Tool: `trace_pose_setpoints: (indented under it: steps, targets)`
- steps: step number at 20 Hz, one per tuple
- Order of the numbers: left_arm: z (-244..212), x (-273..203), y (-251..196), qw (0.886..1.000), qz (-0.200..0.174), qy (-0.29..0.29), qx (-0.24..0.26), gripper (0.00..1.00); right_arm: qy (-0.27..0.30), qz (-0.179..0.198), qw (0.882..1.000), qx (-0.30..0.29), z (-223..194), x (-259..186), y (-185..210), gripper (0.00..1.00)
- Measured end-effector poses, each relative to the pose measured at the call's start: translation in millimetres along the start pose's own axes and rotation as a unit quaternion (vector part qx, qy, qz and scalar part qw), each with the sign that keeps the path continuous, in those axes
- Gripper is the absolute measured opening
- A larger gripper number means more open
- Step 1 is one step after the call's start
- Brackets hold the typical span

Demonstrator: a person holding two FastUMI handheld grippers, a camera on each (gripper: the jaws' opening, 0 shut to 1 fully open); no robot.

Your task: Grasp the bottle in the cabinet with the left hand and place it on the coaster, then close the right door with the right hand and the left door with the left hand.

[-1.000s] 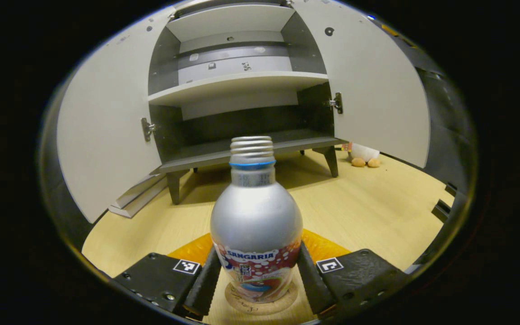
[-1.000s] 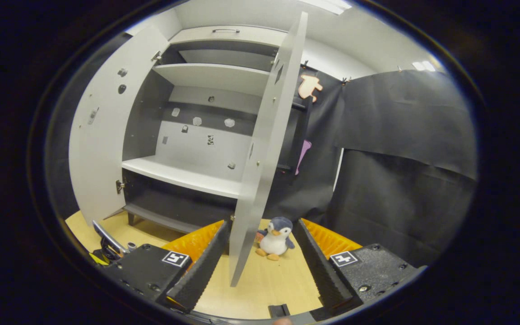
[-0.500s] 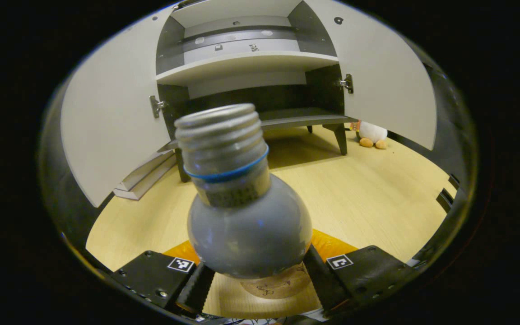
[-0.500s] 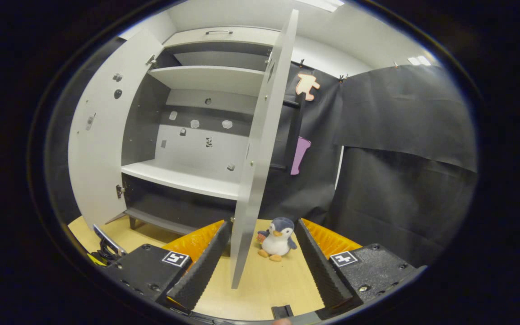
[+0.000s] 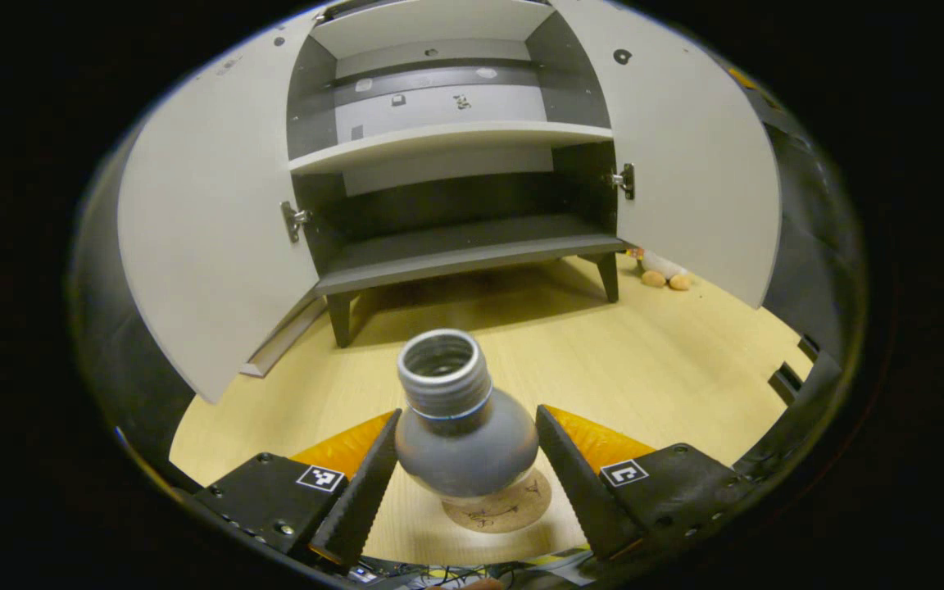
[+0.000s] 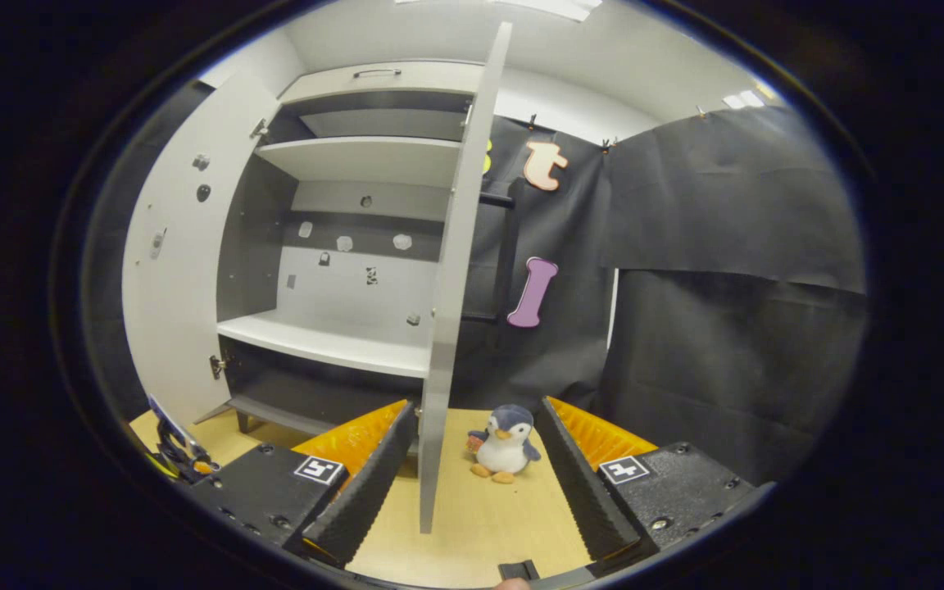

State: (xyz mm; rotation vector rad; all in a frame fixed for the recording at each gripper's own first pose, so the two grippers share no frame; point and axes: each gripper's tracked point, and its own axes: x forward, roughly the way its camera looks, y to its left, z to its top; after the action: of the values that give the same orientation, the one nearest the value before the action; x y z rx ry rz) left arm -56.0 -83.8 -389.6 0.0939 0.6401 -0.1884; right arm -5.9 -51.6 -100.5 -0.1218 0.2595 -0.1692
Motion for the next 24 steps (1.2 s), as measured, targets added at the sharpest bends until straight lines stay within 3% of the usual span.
trace_pose_setpoints:
  steps: [2, 7, 10, 15, 19, 24]
  targets:
    - [14.3, -10.4, -0.6, 1.0, 0.001, -0.004, -0.024, 0.98, -0.008, 0.002, 1.0, 0.008, 5.0, 1.5, -6.3, 1.0]
    - [66.5, -38.2, 9.6, 0.999, 0.014, -0.039, -0.021, 0.98, -0.038, 0.0, 0.999, 0.019, 35.5, 3.7, -40.3, 0.99]
    - [94.5, -55.8, 20.6, 0.996, 0.025, -0.055, -0.059, 0.98, -0.056, -0.002, 0.998, 0.023, 54.2, 7.6, -55.8, 0.99]
    - [142.9, -88.8, 62.0, 0.989, 0.08, -0.101, -0.068, 0.97, -0.082, -0.004, 0.997, 0.01, 79.7, 17.1, -68.0, 0.99]
    - [175.5, -116.7, 86.1, 0.982, 0.117, -0.136, -0.061, 0.99, -0.088, 0.015, 0.996, 0.022, 97.0, 24.2, -60.3, 0.99]
    - [214.2, -144.6, 100.0, 0.973, 0.134, -0.176, -0.062, 0.96, -0.104, 0.014, 0.994, 0.032, 123.9, 31.6, -68.2, 0.99]
